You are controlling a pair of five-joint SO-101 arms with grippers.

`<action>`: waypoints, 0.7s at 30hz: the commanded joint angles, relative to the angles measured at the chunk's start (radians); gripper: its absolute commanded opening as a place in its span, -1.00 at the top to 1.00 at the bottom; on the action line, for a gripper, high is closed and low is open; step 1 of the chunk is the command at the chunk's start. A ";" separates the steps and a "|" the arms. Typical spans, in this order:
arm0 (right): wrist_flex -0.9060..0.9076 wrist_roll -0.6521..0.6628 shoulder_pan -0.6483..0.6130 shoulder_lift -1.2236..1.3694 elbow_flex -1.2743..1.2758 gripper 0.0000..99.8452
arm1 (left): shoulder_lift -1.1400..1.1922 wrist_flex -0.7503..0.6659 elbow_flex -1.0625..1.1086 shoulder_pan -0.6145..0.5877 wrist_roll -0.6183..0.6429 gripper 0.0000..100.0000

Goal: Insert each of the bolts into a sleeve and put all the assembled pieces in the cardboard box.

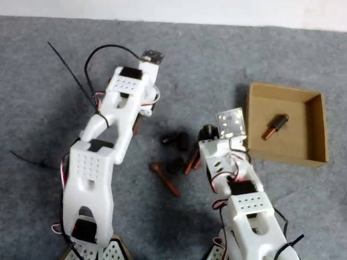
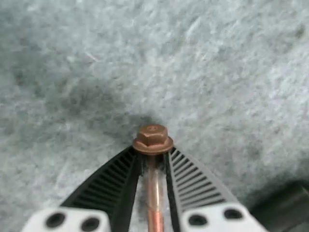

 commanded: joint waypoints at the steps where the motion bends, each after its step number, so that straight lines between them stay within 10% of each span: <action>1: -0.045 0.009 0.013 -0.025 -0.012 0.99 | -0.199 -0.157 0.194 -0.007 0.014 0.99; 13: -0.047 0.009 0.008 -0.025 -0.010 0.99 | -0.839 -1.266 1.250 -0.004 0.011 0.99; 21: -0.047 0.009 0.007 -0.025 -0.010 0.99 | -0.817 -1.883 1.498 -0.004 0.015 0.99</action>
